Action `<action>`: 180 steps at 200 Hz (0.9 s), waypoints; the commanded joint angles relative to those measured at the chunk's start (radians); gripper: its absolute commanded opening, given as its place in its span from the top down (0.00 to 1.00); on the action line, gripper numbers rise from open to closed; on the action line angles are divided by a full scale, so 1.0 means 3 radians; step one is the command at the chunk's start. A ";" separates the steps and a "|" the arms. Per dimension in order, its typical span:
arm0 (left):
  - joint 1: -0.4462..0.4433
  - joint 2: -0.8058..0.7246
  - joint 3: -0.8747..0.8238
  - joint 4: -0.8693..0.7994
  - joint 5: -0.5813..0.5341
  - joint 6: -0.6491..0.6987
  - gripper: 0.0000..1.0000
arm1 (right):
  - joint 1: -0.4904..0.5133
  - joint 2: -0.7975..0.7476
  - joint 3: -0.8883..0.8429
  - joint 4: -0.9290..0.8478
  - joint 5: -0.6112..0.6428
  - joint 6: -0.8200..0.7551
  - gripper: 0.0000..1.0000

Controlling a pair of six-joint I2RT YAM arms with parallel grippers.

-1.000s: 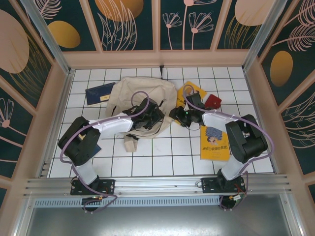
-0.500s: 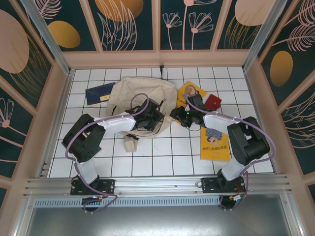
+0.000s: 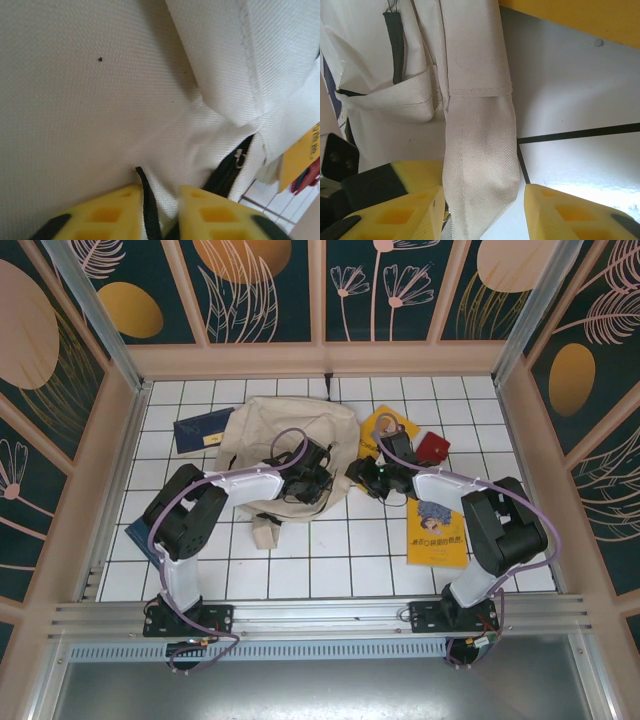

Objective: Pack the student bag

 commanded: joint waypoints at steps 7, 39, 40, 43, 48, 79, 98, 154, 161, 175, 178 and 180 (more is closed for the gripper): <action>0.0022 0.0032 0.0058 -0.0059 0.0029 0.0015 0.92 | 0.0044 0.0120 0.0019 0.0073 0.0012 0.0046 0.52; 0.0019 -0.0118 0.0019 -0.0110 -0.0134 0.0171 1.00 | 0.0097 0.0327 0.0166 0.0091 -0.0098 -0.0007 0.49; 0.0021 -0.0123 0.0017 -0.0110 -0.0137 0.0176 1.00 | 0.0096 0.0333 0.0169 0.0091 -0.0105 -0.0010 0.49; 0.0022 -0.0142 0.0015 -0.0119 -0.0151 0.0207 1.00 | 0.0100 0.0350 0.0188 0.0098 -0.0111 -0.0016 0.49; 0.0022 -0.0176 0.0019 -0.0137 -0.0184 0.0250 1.00 | 0.0108 0.0379 0.0214 0.0112 -0.0122 -0.0023 0.48; 0.0021 -0.0428 -0.0036 -0.0177 -0.0380 0.0541 1.00 | 0.0129 0.0534 0.0398 0.0166 -0.0182 -0.0048 0.57; 0.0022 -0.0574 -0.0133 -0.0162 -0.0492 0.0654 1.00 | 0.0129 0.0549 0.0432 0.0168 -0.0137 -0.0029 0.74; 0.0021 -0.0900 -0.0390 -0.0275 -0.0661 0.0794 1.00 | 0.0131 0.0513 0.0379 0.0308 -0.0021 0.0035 1.00; 0.0020 -0.0924 -0.0420 -0.0257 -0.0652 0.0799 1.00 | 0.0131 0.0517 0.0379 0.0320 -0.0016 0.0040 1.00; 0.0021 -0.0946 -0.0445 -0.0258 -0.0660 0.0811 1.00 | 0.0131 0.0513 0.0370 0.0343 0.0008 0.0050 1.00; 0.0020 -0.0946 -0.0445 -0.0263 -0.0666 0.0813 1.00 | 0.0132 0.0504 0.0363 0.0341 0.0016 0.0052 1.00; 0.0022 -0.0946 -0.0444 -0.0263 -0.0666 0.0814 1.00 | 0.0134 0.0501 0.0362 0.0341 0.0021 0.0051 1.00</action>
